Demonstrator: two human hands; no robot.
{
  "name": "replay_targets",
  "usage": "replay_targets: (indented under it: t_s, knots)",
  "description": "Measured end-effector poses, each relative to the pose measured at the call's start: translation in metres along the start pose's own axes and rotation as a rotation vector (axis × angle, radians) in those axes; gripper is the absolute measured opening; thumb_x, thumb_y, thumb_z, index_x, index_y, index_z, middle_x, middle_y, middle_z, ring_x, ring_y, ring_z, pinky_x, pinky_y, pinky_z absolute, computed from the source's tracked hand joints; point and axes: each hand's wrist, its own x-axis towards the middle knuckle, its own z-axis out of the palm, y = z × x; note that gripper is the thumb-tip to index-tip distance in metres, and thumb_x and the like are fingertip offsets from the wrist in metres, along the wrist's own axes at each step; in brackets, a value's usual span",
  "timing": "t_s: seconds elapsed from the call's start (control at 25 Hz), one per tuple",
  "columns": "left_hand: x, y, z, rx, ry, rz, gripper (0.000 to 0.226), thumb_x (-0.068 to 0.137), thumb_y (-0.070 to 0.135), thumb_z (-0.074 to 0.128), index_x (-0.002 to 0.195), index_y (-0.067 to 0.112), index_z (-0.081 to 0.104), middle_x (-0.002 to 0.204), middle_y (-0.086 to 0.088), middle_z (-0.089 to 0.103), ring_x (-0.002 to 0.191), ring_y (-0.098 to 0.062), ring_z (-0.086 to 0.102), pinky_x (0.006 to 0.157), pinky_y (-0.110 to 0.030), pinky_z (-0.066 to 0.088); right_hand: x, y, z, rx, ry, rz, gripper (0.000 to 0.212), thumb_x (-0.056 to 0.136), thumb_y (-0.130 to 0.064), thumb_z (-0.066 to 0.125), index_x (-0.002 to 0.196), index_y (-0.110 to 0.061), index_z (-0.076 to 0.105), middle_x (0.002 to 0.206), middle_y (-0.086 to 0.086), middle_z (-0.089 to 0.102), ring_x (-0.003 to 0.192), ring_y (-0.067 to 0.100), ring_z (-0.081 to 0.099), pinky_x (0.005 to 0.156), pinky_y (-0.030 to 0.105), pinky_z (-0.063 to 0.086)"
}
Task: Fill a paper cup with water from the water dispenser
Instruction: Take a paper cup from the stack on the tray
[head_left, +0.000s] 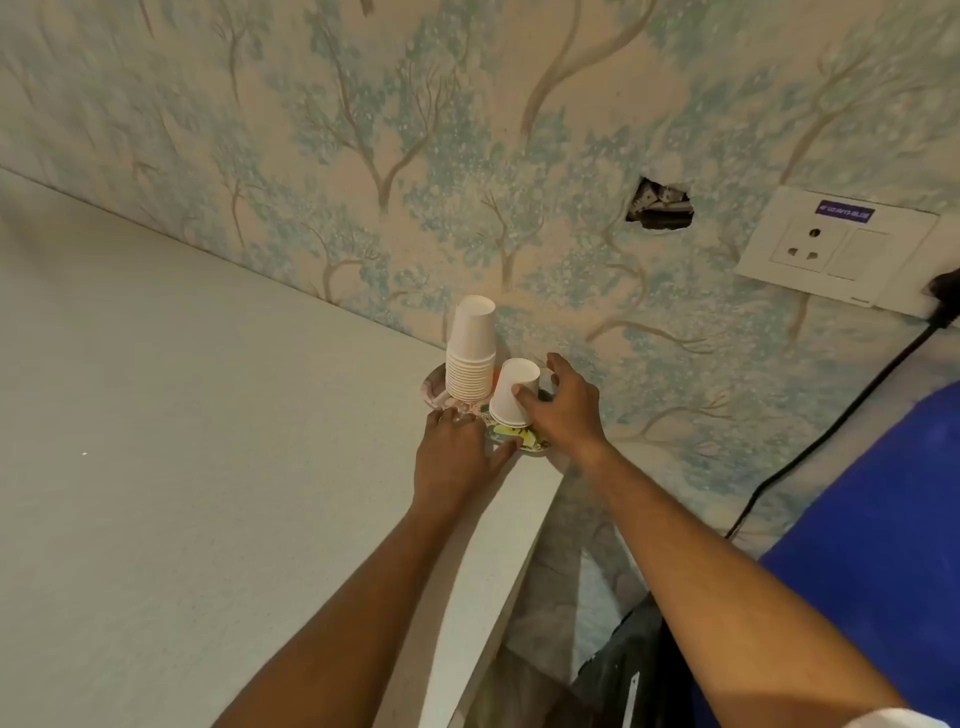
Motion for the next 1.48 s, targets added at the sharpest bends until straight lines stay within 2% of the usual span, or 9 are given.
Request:
replay_targets:
  t_s: [0.16, 0.28, 0.36, 0.52, 0.76, 0.88, 1.2, 1.32, 1.48]
  knots:
    - [-0.008, 0.007, 0.003, 0.016, 0.064, 0.001, 0.062, 0.096, 0.072, 0.051, 0.127, 0.022, 0.070, 0.128, -0.003, 0.074, 0.122, -0.027, 0.063, 0.111, -0.041, 0.048, 0.004, -0.008, 0.003, 0.008, -0.024, -0.012, 0.084, 0.082, -0.038, 0.086, 0.152, -0.010, 0.049, 0.153, 0.010, 0.057, 0.143, 0.033, 0.050, 0.118, 0.050, 0.041]
    - [-0.012, 0.009, 0.004, -0.051, 0.061, -0.034, 0.060, 0.097, 0.069, 0.053, 0.127, 0.021, 0.069, 0.131, -0.003, 0.072, 0.125, -0.029, 0.059, 0.102, -0.039, 0.052, 0.002, -0.009, 0.009, -0.026, 0.007, -0.058, 0.065, 0.079, -0.032, 0.089, 0.134, -0.009, 0.063, 0.134, 0.012, 0.069, 0.125, 0.035, 0.062, 0.106, 0.045, 0.050]
    - [-0.012, 0.010, 0.003, -0.106, 0.059, -0.042, 0.057, 0.097, 0.065, 0.057, 0.131, 0.021, 0.067, 0.134, -0.004, 0.071, 0.128, -0.029, 0.058, 0.104, -0.039, 0.050, 0.000, -0.008, 0.010, -0.037, 0.024, -0.094, 0.053, 0.078, -0.029, 0.089, 0.122, -0.008, 0.068, 0.122, 0.013, 0.074, 0.114, 0.035, 0.067, 0.097, 0.043, 0.054]
    - [-0.005, 0.019, 0.001, -0.271, 0.059, -0.130, 0.064, 0.093, 0.057, 0.070, 0.141, 0.019, 0.053, 0.147, -0.008, 0.060, 0.137, -0.034, 0.052, 0.112, -0.045, 0.048, -0.002, -0.007, 0.010, -0.022, 0.036, -0.097, 0.052, 0.078, -0.029, 0.089, 0.122, -0.009, 0.070, 0.121, 0.012, 0.075, 0.113, 0.032, 0.067, 0.098, 0.041, 0.053]
    - [0.016, 0.036, 0.005, -0.344, 0.017, -0.277, 0.074, 0.082, 0.051, 0.082, 0.136, 0.013, 0.048, 0.141, -0.014, 0.059, 0.137, -0.039, 0.050, 0.120, -0.051, 0.039, 0.004, -0.002, 0.006, -0.017, 0.016, -0.094, 0.047, 0.075, -0.031, 0.092, 0.114, -0.013, 0.074, 0.112, 0.007, 0.078, 0.105, 0.026, 0.071, 0.091, 0.032, 0.053]
    - [0.018, 0.039, 0.010, -0.383, 0.039, -0.333, 0.075, 0.079, 0.049, 0.086, 0.133, 0.015, 0.047, 0.142, -0.014, 0.058, 0.139, -0.038, 0.047, 0.121, -0.049, 0.037, 0.004, -0.003, 0.001, -0.008, 0.011, -0.075, 0.048, 0.073, -0.033, 0.093, 0.112, -0.012, 0.075, 0.110, 0.008, 0.078, 0.105, 0.026, 0.071, 0.095, 0.039, 0.056]
    - [0.019, 0.037, 0.012, -0.382, 0.047, -0.323, 0.083, 0.076, 0.052, 0.088, 0.135, 0.013, 0.044, 0.139, -0.014, 0.060, 0.136, -0.038, 0.050, 0.122, -0.049, 0.032, 0.005, -0.004, -0.004, 0.038, 0.025, -0.092, 0.045, 0.066, -0.029, 0.098, 0.100, -0.010, 0.077, 0.096, 0.004, 0.079, 0.093, 0.020, 0.074, 0.085, 0.038, 0.062]
    - [0.019, 0.036, 0.012, -0.364, 0.054, -0.304, 0.082, 0.074, 0.053, 0.088, 0.132, 0.012, 0.046, 0.135, -0.014, 0.062, 0.133, -0.040, 0.053, 0.121, -0.051, 0.030, 0.009, -0.009, -0.009, 0.066, 0.064, -0.127, 0.038, 0.066, -0.029, 0.097, 0.096, -0.013, 0.078, 0.085, -0.006, 0.074, 0.081, 0.011, 0.071, 0.079, 0.031, 0.061]
    - [0.019, 0.035, 0.014, -0.386, 0.056, -0.315, 0.083, 0.074, 0.055, 0.088, 0.133, 0.014, 0.047, 0.138, -0.011, 0.062, 0.136, -0.039, 0.051, 0.124, -0.053, 0.030, 0.015, -0.015, -0.015, 0.054, 0.055, -0.146, 0.043, 0.067, -0.034, 0.096, 0.101, -0.016, 0.079, 0.087, -0.008, 0.073, 0.083, 0.011, 0.071, 0.076, 0.022, 0.058]
